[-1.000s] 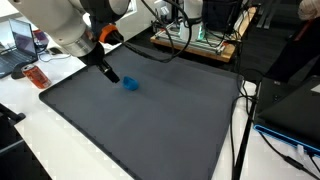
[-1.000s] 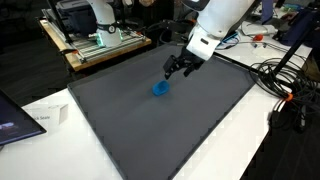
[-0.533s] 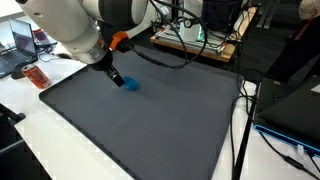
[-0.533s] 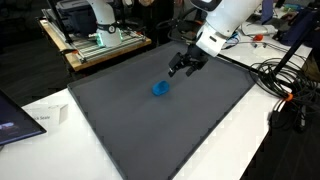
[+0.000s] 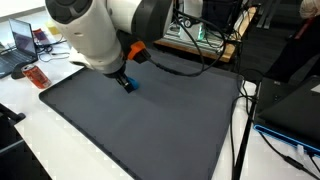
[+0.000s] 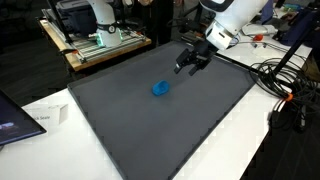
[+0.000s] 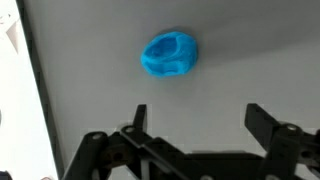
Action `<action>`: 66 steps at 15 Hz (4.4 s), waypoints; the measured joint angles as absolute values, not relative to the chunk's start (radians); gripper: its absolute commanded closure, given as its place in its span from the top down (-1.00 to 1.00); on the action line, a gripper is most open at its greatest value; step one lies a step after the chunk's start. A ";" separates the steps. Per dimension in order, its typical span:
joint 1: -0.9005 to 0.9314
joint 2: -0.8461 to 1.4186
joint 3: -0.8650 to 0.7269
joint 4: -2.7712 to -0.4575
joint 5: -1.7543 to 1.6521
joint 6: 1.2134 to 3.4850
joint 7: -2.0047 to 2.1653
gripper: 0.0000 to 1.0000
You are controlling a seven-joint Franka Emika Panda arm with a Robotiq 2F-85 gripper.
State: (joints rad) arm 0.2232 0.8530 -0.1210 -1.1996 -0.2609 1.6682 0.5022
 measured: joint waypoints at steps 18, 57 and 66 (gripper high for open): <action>0.375 0.641 -0.128 -1.642 -0.490 1.928 0.924 1.00; -0.216 0.168 0.187 -2.470 0.092 2.863 -0.248 1.00; -0.229 0.195 0.075 -2.313 0.138 2.577 -0.587 1.00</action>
